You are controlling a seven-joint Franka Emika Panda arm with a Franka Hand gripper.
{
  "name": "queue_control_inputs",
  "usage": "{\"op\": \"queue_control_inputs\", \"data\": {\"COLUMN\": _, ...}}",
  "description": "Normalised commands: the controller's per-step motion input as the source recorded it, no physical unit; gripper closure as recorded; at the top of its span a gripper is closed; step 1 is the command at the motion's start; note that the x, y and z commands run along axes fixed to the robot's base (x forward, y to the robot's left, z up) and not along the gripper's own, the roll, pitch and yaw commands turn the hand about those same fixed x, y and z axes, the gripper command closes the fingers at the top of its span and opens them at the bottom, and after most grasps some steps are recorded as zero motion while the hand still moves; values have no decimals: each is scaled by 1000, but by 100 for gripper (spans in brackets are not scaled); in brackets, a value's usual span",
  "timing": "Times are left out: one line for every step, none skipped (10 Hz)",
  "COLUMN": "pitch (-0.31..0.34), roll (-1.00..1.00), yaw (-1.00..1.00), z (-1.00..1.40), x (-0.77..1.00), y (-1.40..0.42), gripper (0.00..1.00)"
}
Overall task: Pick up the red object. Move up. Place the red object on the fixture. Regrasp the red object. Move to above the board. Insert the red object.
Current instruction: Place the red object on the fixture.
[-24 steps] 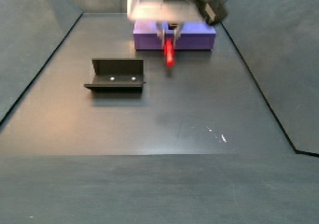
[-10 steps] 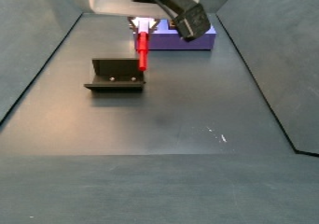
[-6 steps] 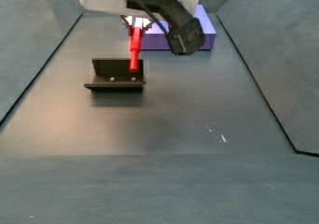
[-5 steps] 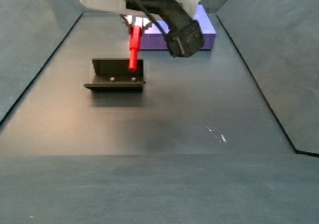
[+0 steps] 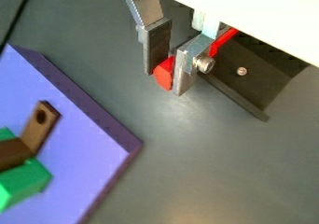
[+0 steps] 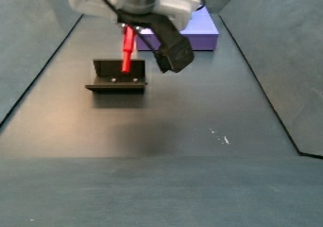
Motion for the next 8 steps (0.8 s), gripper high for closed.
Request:
{"op": "queue_control_inputs", "data": {"pitch": 9, "roll": 137, "yaw": 103, "z": -226, "x": 954, "y": 69, "gripper": 100}}
{"op": "queue_control_inputs", "data": {"pitch": 0, "roll": 31, "yaw": -146, "z": -249, "x": 437, "y": 29, "gripper": 100}}
{"op": "queue_control_inputs", "data": {"pitch": -26, "roll": -63, "yaw": -251, "z": -20, "x": 146, "y": 0, "gripper": 100}}
{"op": "queue_control_inputs", "data": {"pitch": 0, "roll": -34, "yaw": -9, "z": -23, "x": 54, "y": 0, "gripper": 100}}
{"op": "queue_control_inputs", "data": {"pitch": 0, "roll": -26, "yaw": 77, "z": -43, "x": 14, "y": 0, "gripper": 100}}
{"op": "queue_control_inputs", "data": {"pitch": 0, "roll": -166, "yaw": 206, "z": -49, "x": 0, "y": 34, "gripper": 100}}
{"op": "queue_control_inputs", "data": {"pitch": 114, "roll": -237, "yaw": 474, "z": -3, "x": 163, "y": 0, "gripper": 100}}
{"op": "queue_control_inputs", "data": {"pitch": 149, "roll": -251, "yaw": 334, "z": -9, "x": 251, "y": 0, "gripper": 100}}
